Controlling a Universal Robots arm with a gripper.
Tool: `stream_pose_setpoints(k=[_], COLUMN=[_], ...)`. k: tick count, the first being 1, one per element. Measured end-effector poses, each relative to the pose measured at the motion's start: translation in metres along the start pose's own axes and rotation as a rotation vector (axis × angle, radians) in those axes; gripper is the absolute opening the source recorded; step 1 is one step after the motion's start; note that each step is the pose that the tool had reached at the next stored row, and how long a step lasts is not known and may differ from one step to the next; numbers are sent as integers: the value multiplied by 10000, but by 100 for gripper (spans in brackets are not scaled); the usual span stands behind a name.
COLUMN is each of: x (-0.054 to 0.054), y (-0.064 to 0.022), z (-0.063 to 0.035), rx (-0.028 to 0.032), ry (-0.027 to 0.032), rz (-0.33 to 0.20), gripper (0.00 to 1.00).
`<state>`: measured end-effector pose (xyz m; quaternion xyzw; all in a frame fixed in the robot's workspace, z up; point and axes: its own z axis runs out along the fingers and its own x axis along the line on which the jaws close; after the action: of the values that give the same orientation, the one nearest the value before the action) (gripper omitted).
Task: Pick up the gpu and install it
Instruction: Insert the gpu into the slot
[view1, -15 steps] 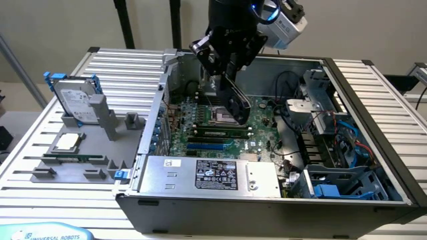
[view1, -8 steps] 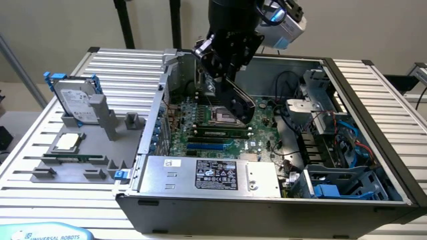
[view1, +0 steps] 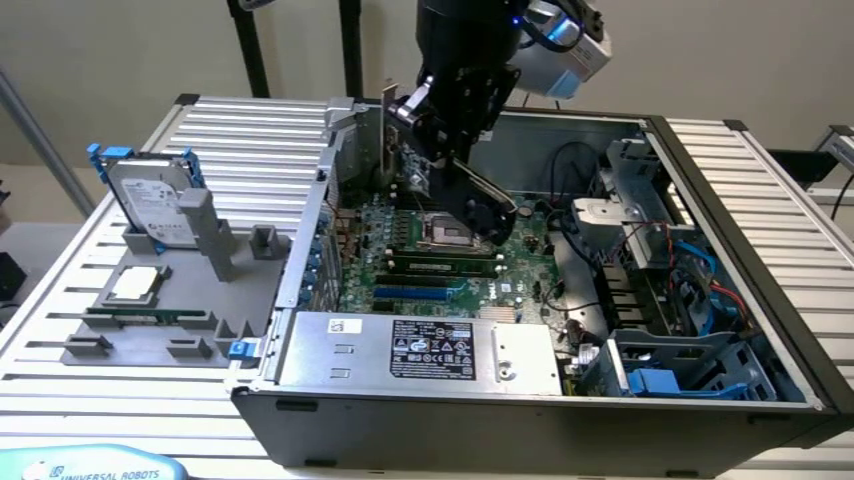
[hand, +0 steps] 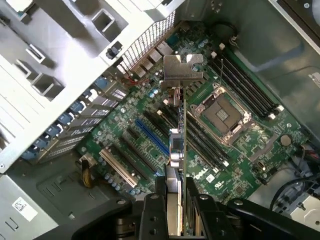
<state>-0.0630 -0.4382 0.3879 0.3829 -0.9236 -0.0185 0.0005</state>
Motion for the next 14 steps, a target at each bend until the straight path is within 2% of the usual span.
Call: stream_pose_setpoints(k=[14], x=[1], y=[-2], z=[68], rx=[-33], ry=[86], rz=[-2543], gripper=[27])
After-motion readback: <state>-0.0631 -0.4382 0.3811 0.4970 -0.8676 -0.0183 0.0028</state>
